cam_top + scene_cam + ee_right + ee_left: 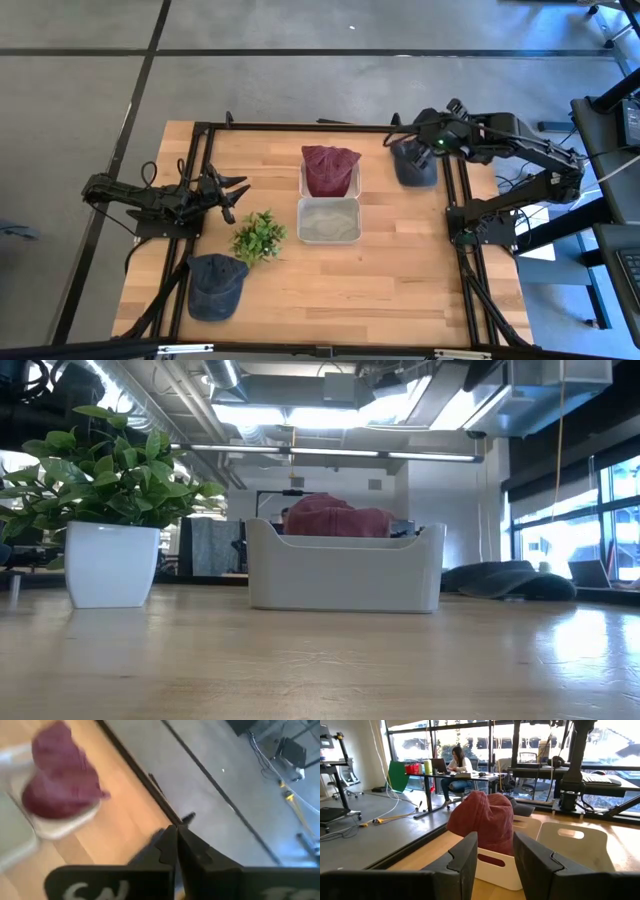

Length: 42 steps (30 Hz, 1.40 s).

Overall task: Pick & Place hat
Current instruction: Put the blue cap into the gray bin

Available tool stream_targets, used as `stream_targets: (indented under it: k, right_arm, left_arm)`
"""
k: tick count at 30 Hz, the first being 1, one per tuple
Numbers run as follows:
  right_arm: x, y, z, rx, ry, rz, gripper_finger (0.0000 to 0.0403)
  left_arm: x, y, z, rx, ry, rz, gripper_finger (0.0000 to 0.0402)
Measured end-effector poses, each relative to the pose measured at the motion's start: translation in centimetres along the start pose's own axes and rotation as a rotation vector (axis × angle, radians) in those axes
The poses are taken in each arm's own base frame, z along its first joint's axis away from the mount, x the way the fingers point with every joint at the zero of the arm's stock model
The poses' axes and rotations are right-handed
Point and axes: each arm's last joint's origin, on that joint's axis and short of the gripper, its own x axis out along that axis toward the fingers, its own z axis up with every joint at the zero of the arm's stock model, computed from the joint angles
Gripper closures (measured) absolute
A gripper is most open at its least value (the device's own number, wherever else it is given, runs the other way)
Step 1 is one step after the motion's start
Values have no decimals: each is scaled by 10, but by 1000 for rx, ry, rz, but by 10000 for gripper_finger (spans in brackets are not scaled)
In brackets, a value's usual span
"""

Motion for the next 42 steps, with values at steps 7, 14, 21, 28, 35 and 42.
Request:
stream_targets:
  k: [7, 14, 21, 28, 35, 42]
  right_arm:
    - [3, -2, -5, -34, 74, 82, 357]
    - [13, -21, -3, 148, 91, -69, 250]
    - [29, -43, -4, 401, 158, -140, 200]
    - [96, -49, -25, 531, 395, -223, 204]
    - [175, -53, -74, 616, 616, -261, 220]
    - [210, -61, -111, 709, 640, -311, 228]
  left_arm:
    - [0, 0, 0, -1, 0, 0, 280]
    - [0, 0, 0, -10, 0, 0, 280]
    - [0, 0, 0, -46, 0, 0, 280]
    - [0, 0, 0, -46, 0, 0, 280]
    - [0, 0, 0, -61, 0, 0, 280]
    - [0, 0, 0, -69, 0, 0, 280]
